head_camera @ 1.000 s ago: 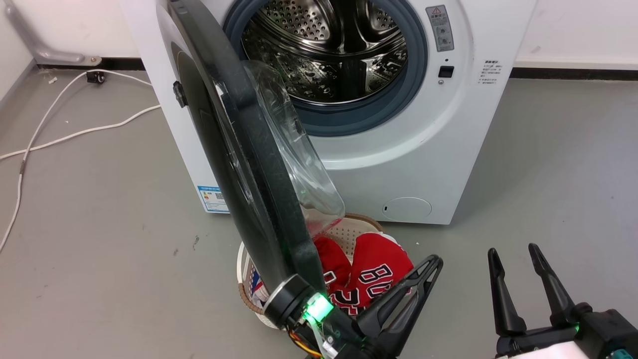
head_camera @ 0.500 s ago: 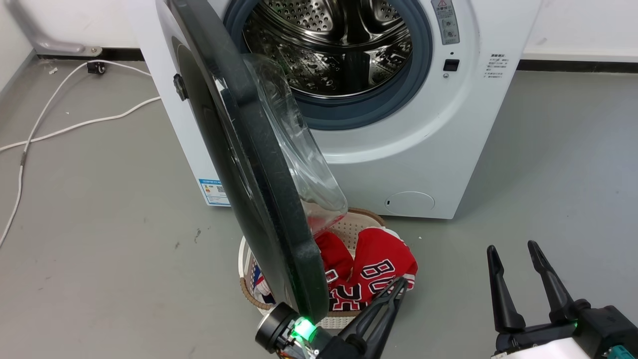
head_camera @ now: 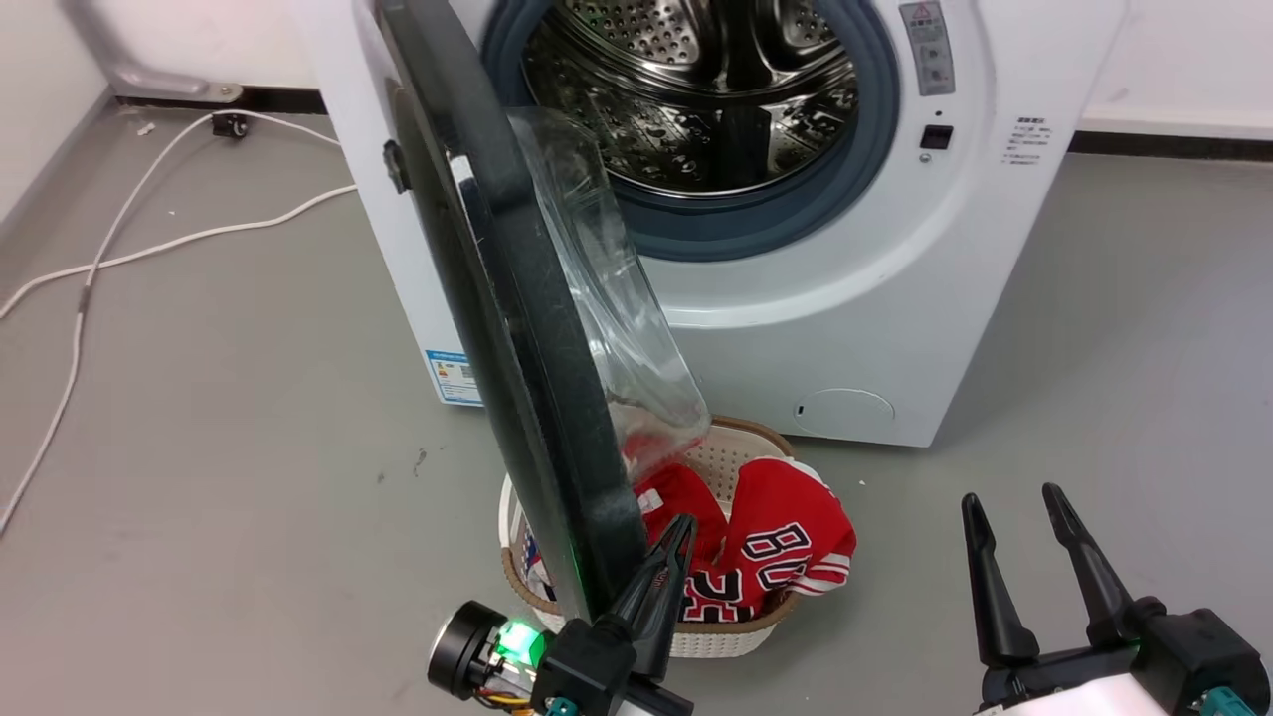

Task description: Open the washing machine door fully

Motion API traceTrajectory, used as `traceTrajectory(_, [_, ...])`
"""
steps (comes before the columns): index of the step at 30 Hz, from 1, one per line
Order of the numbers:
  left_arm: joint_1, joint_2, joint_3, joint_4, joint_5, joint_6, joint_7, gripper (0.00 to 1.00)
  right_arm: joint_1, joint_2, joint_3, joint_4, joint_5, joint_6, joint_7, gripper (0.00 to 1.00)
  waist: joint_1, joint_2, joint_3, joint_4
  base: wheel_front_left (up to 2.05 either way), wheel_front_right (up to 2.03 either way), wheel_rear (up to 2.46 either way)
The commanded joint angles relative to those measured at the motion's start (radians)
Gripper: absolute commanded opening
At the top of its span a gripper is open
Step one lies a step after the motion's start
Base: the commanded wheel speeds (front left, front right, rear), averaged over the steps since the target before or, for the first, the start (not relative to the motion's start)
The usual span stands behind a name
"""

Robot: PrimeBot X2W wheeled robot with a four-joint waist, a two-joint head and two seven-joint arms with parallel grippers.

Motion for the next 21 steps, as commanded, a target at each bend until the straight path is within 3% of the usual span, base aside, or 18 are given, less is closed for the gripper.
traceTrajectory(1, [0.007, 0.012, 0.02, 0.001, 0.005, 0.002, 0.0, 0.0, 0.011, 0.003, 0.001, 0.001, 0.0, 0.0, -0.002, 1.0, 0.0, 0.0, -0.004, 0.011, 0.0, 0.0, 0.0])
traceTrajectory(11, [0.056, 0.016, 0.091, -0.025, 0.016, 0.013, 0.001, 0.0, 0.019, 0.003, 0.011, 0.01, -0.004, 0.0, -0.002, 1.0, 0.0, 0.0, -0.002, 0.1, 0.0, 0.0, 0.0])
traceTrajectory(21, [0.085, 0.027, 0.174, -0.046, 0.011, 0.037, 0.001, 0.0, 0.002, 0.003, 0.012, 0.011, -0.011, 0.0, -0.002, 1.0, 0.0, 0.0, 0.019, 0.14, 0.0, 0.0, 0.0])
